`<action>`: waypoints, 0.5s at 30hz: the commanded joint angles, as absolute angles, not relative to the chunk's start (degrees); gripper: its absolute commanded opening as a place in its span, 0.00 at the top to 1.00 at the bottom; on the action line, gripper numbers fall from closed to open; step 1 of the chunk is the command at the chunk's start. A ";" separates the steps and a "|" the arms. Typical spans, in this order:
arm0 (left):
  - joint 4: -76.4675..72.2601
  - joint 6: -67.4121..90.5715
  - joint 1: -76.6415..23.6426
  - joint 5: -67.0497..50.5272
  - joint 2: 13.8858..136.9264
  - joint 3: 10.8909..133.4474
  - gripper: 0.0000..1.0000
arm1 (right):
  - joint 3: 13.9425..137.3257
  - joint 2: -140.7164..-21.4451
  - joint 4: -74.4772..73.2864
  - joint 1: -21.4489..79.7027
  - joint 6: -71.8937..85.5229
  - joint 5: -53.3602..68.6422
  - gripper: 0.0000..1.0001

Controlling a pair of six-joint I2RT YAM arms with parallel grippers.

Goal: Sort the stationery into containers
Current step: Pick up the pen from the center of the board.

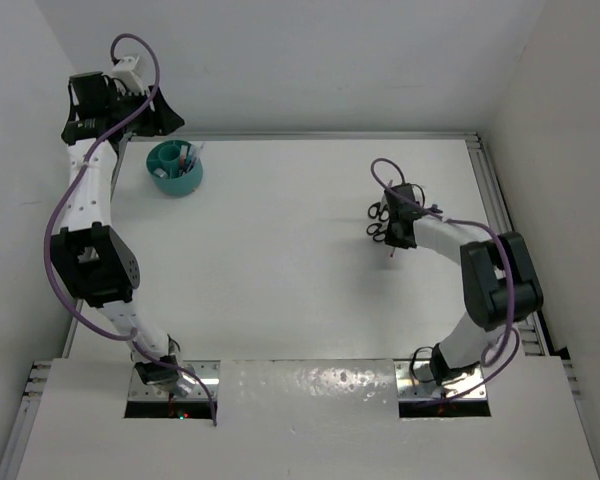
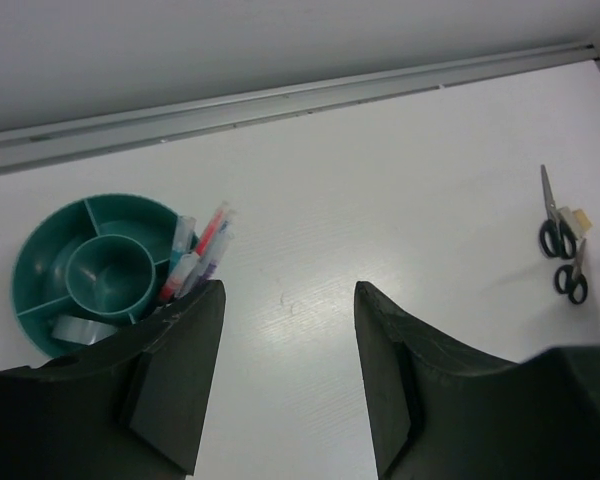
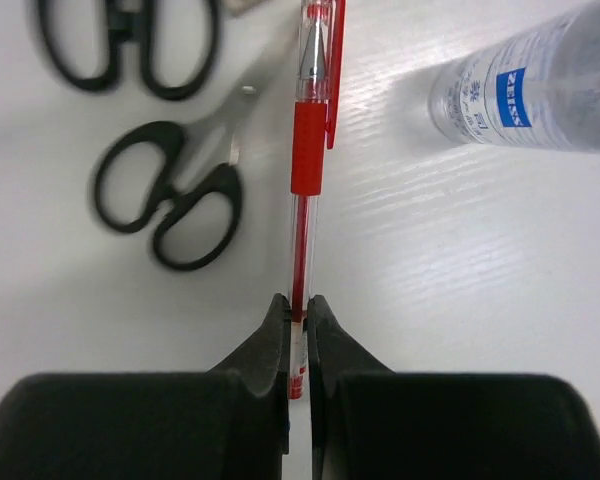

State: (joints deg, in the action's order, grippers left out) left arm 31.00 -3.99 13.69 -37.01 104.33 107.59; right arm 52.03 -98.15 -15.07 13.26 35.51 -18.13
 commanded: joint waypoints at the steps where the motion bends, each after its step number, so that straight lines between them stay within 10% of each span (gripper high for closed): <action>1: 32.24 -4.21 11.70 -42.26 101.69 110.47 0.48 | 52.21 -89.49 -12.76 16.52 32.52 -25.21 1.00; 15: 37.00 -2.56 -2.98 -53.53 102.57 107.94 0.34 | 69.50 -94.65 13.77 34.80 26.61 -7.04 1.00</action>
